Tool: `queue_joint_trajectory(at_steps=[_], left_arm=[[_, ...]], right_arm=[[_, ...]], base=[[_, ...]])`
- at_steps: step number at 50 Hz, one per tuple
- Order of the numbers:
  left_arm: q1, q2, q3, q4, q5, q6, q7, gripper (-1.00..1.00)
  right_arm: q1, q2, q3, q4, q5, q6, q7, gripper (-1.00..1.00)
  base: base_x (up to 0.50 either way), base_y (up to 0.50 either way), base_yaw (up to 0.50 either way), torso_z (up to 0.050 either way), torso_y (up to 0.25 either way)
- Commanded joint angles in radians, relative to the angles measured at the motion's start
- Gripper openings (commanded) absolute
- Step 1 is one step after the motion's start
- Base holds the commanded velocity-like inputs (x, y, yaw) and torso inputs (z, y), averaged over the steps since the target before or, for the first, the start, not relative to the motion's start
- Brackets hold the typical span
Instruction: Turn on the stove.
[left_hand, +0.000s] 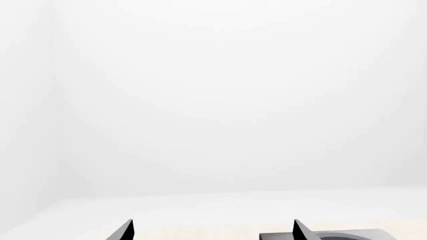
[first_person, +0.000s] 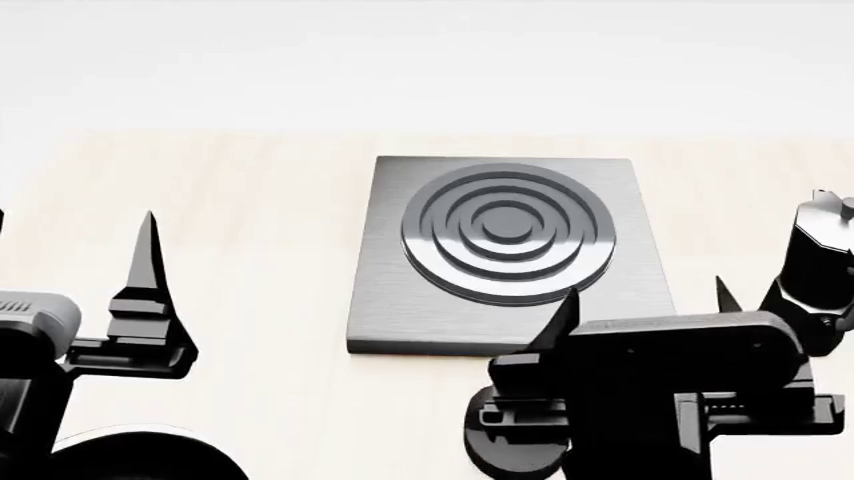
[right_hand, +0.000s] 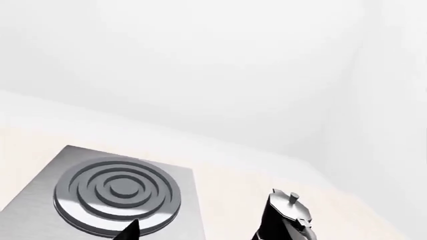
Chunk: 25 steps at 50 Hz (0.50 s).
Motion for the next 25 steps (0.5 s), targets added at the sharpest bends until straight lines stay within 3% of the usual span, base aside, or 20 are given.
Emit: queue_joint_trajectory(at_steps=[1,25], left_arm=[[-0.001,-0.002,0.001,0.000,-0.003,0.000,-0.003,1.00],[0.000,-0.008,0.004,0.019,-0.012,-0.007,-0.011,1.00]], right_arm=[[0.016,0.013,-0.031,-0.047,-0.009,0.015,0.012,1.00],[0.029,0.021,-0.055,-0.097,-0.013,0.013,0.024,1.00]], base=[[0.00,0.00,0.00,0.000,0.000],[0.00,0.00,0.00,0.000,0.000]])
